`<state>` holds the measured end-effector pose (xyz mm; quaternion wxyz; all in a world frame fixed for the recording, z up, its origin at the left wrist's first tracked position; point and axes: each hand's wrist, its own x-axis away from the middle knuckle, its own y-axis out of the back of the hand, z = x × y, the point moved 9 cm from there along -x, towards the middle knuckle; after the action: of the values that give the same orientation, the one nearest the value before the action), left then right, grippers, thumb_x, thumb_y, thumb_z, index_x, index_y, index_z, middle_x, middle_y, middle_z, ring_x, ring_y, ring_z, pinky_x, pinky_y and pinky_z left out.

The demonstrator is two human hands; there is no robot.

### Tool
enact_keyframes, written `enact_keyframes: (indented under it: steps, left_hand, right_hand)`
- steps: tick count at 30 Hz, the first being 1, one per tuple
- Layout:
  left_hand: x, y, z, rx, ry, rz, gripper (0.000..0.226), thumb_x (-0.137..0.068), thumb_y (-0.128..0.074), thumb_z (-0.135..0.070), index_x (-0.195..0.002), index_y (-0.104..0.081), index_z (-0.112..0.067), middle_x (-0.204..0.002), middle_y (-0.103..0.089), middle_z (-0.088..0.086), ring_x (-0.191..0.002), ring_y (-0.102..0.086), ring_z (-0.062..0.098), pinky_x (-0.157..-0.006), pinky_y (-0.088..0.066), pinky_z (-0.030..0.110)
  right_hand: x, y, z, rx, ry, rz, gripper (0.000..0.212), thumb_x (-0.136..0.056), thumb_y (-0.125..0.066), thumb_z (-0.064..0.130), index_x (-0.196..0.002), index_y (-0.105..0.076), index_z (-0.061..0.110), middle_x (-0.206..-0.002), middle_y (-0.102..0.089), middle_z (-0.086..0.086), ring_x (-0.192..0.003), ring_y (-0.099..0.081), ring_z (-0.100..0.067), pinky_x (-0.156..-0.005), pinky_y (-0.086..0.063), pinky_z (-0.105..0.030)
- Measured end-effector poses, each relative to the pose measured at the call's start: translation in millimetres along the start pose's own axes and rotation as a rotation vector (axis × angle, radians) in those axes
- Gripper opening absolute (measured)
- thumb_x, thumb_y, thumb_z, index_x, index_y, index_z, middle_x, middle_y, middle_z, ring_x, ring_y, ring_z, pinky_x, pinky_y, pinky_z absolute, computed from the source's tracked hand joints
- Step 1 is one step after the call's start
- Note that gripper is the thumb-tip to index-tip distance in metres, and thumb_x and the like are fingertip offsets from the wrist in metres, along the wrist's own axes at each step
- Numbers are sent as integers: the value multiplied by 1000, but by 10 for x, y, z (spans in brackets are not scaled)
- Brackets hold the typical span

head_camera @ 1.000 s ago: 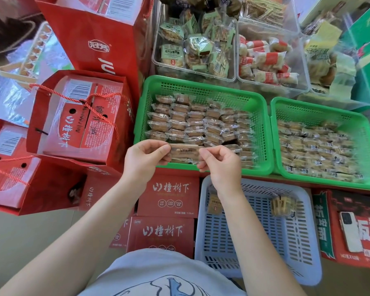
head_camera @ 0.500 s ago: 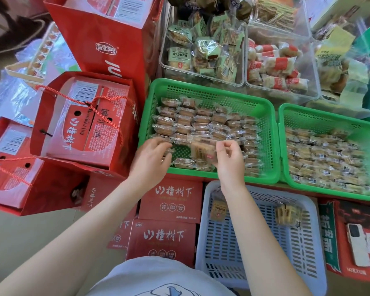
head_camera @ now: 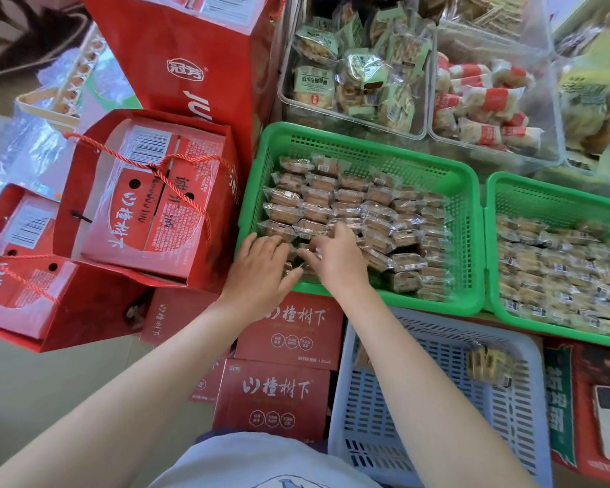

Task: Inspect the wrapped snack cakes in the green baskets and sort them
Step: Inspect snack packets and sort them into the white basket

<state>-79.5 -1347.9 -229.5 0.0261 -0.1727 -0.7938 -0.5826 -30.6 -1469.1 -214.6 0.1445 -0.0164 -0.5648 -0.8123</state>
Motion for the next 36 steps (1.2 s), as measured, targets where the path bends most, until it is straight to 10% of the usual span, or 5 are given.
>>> enact_keyframes:
  steps: [7, 17, 29, 32, 36]
  left_hand:
    - [-96, -102, -73, -63, -44, 143, 84, -86, 8, -73, -159, -17, -39, -170, 1, 2, -156, 8, 25, -125, 1, 48]
    - [-111, -121, -68, -119, -33, 148, 76, -92, 3, -72, -159, -13, -42, -170, -2, 4, -156, 3, 27, -125, -2, 48]
    - [-107, -97, -70, -101, -23, 187, 68, -99, -11, -70, -159, -14, -39, -170, -3, 3, -156, 2, 25, -125, -1, 46]
    - [-97, 41, -74, 132, 35, 123, 61, -105, -30, -56, -158, -29, -27, -168, -18, -4, -156, -6, 16, -126, -1, 41]
    - [40, 416, -190, 1052, 257, -6, 41, -104, -51, -36, -143, -53, -26, -143, -56, -8, -130, -52, 7, -105, -39, 27]
  right_hand:
    - [-229, 182, -89, -42, -39, -68, 18, -99, -54, 14, -108, -66, 5, -105, -56, -11, -93, -57, -29, -69, -47, -35]
    - [-389, 11, -29, 121, 26, 4, 13, -90, -59, 1, -102, -59, 6, -96, -47, -10, -83, -49, -29, -58, -34, -33]
    - [-149, 546, -348, -624, -281, 7, 7, -104, -47, 21, -103, -54, 18, -102, -55, 2, -98, -59, -26, -87, -54, -52]
    - [159, 711, -496, -951, -395, -137, 9, -104, -47, 17, -99, -53, 22, -110, -57, -8, -101, -63, -32, -82, -60, -48]
    - [555, 761, -535, -1342, -521, -234, 12, -106, -41, 8, -103, -52, 12, -117, -61, -17, -95, -68, -24, -70, -60, -34]
